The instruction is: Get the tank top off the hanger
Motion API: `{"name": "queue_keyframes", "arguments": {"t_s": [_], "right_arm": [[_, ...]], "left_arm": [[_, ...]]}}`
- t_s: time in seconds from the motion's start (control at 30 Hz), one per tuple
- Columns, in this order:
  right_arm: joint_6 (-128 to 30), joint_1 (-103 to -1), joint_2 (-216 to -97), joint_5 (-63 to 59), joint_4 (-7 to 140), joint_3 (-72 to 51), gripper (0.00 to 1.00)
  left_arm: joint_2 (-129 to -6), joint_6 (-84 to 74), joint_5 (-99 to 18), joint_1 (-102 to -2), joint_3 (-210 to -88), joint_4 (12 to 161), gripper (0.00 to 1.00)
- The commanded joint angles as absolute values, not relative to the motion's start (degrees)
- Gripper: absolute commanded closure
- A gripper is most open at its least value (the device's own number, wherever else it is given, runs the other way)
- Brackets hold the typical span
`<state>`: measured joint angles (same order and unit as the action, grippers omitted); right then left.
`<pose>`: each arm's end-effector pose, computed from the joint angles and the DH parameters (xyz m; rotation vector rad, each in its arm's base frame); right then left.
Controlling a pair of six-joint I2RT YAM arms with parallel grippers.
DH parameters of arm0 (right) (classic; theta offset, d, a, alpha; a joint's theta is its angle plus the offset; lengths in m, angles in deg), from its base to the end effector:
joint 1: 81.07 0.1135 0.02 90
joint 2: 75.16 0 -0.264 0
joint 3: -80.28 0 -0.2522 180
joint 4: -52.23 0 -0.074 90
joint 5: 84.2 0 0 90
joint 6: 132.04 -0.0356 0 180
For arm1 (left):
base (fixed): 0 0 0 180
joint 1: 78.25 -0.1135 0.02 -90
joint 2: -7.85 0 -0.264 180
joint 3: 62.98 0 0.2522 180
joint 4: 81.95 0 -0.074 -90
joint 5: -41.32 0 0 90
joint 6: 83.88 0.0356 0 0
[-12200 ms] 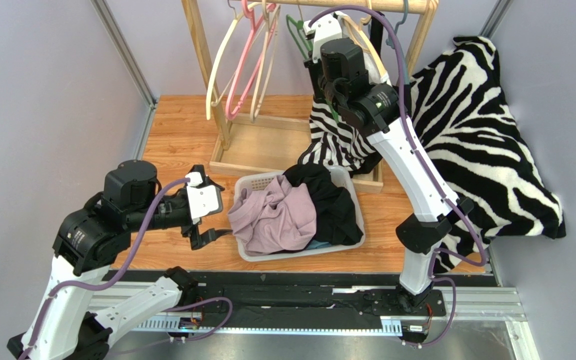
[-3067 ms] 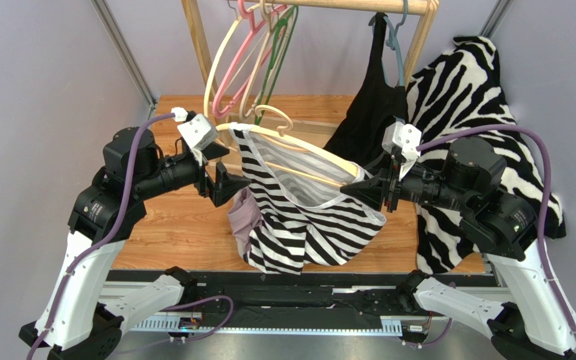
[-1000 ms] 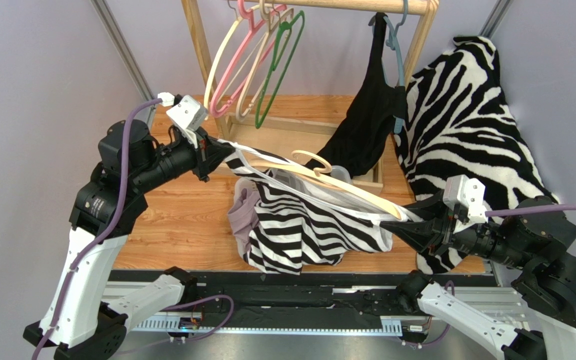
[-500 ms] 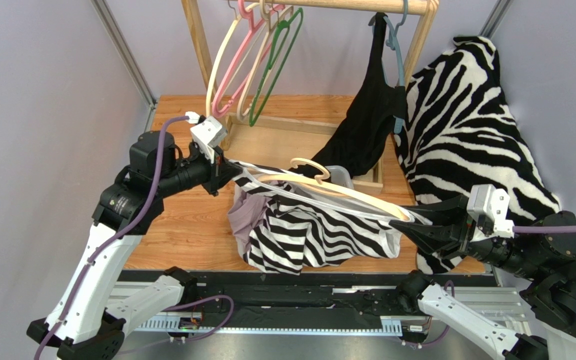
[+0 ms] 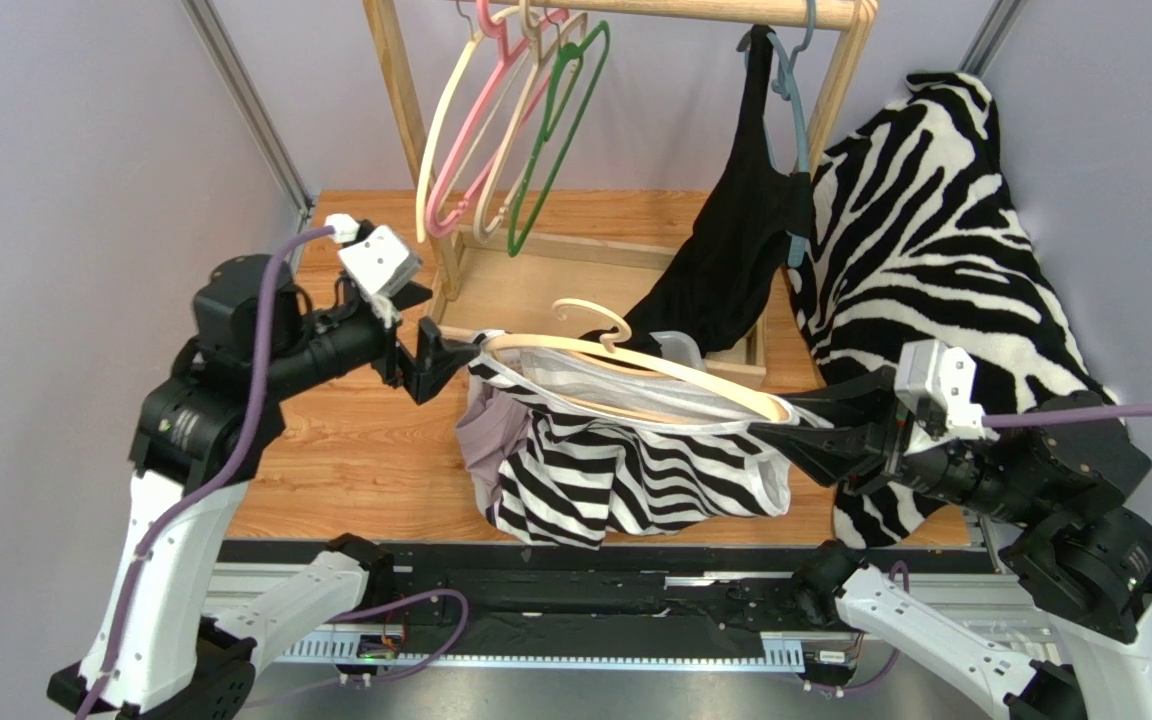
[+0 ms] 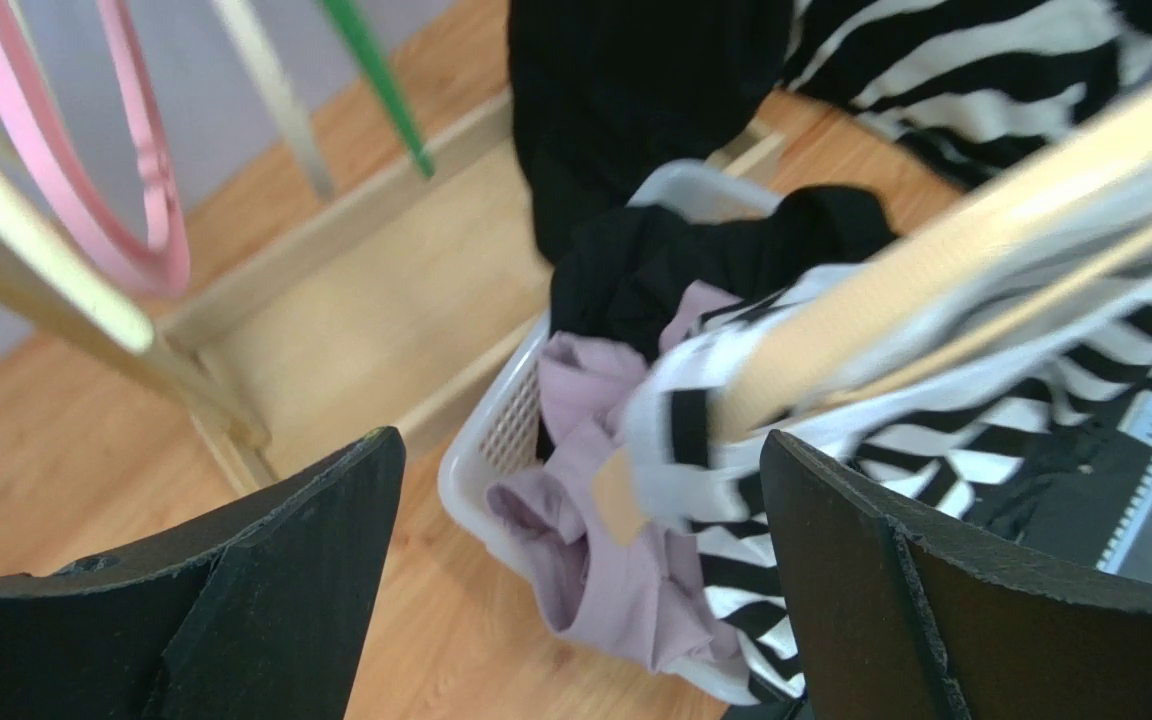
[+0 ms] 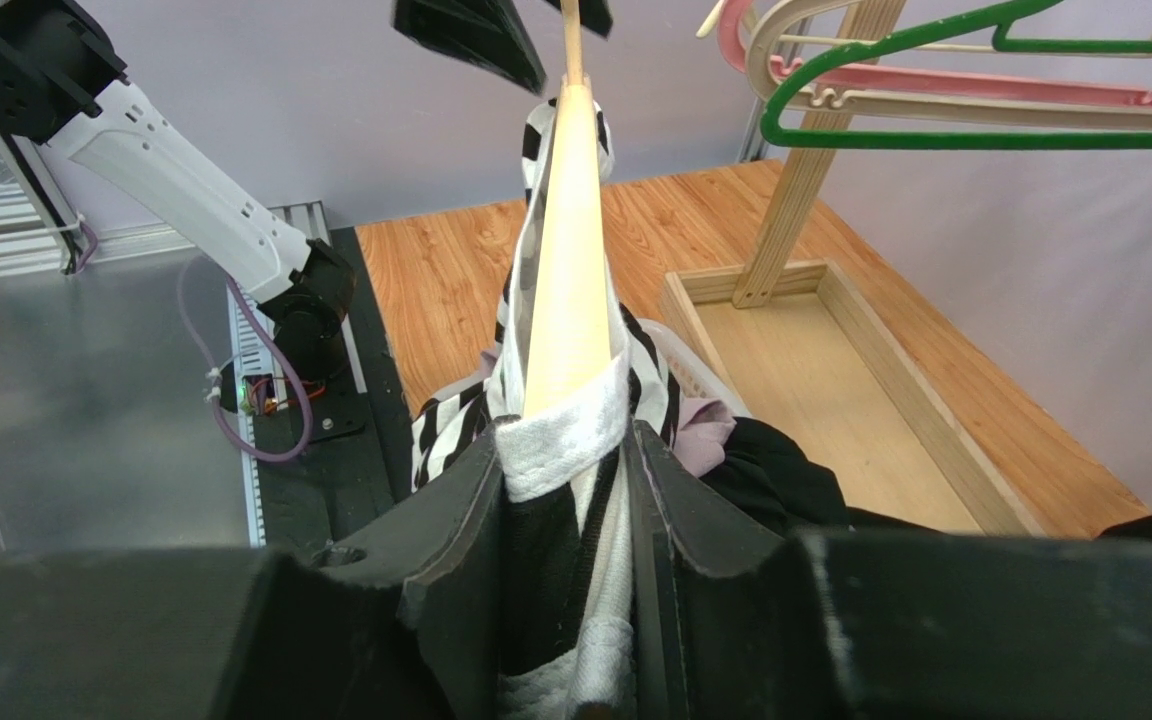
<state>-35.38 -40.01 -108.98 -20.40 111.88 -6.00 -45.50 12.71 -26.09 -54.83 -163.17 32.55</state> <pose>0.0146 0.0336 0.4791 -0.9801 1.2999 0.8232 0.1195 -0.0667 0.4751 0.7518 1.7571 -0.5725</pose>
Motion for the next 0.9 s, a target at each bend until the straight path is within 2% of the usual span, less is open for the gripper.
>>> {"name": "queue_keyframes", "arguments": {"t_s": [0.0,0.1,0.23,0.53,0.73,0.83,0.87], "right_arm": [[-36.7,-40.0,-110.6,-21.8,105.2,-7.3,1.0],[-37.3,-40.0,-110.9,-22.5,104.2,-8.3,1.0],[-38.2,-40.0,-111.5,-23.5,102.9,-9.0,1.0],[-39.8,-40.0,-113.7,-29.8,103.3,-7.0,1.0],[-39.9,-40.1,-114.3,-31.7,103.8,-7.0,1.0],[-40.0,-40.0,-114.5,-31.9,103.3,-6.6,1.0],[-40.0,-40.0,-114.4,-31.9,103.3,-6.5,1.0]], "left_arm": [[-43.4,18.2,-9.4,-55.0,-169.9,29.7,0.03],[-44.6,20.8,1.9,-55.0,-172.2,26.4,0.03],[-45.7,22.6,10.3,-55.0,-171.0,25.4,0.02],[-48.1,36.7,11.4,-54.9,-168.2,20.8,0.01],[-48.6,38.3,9.8,-55.0,-169.5,20.7,0.02],[-48.7,38.9,11.3,-54.9,-168.8,20.1,0.08],[-48.8,39.5,11.7,-54.9,-168.4,19.5,0.15]]}}
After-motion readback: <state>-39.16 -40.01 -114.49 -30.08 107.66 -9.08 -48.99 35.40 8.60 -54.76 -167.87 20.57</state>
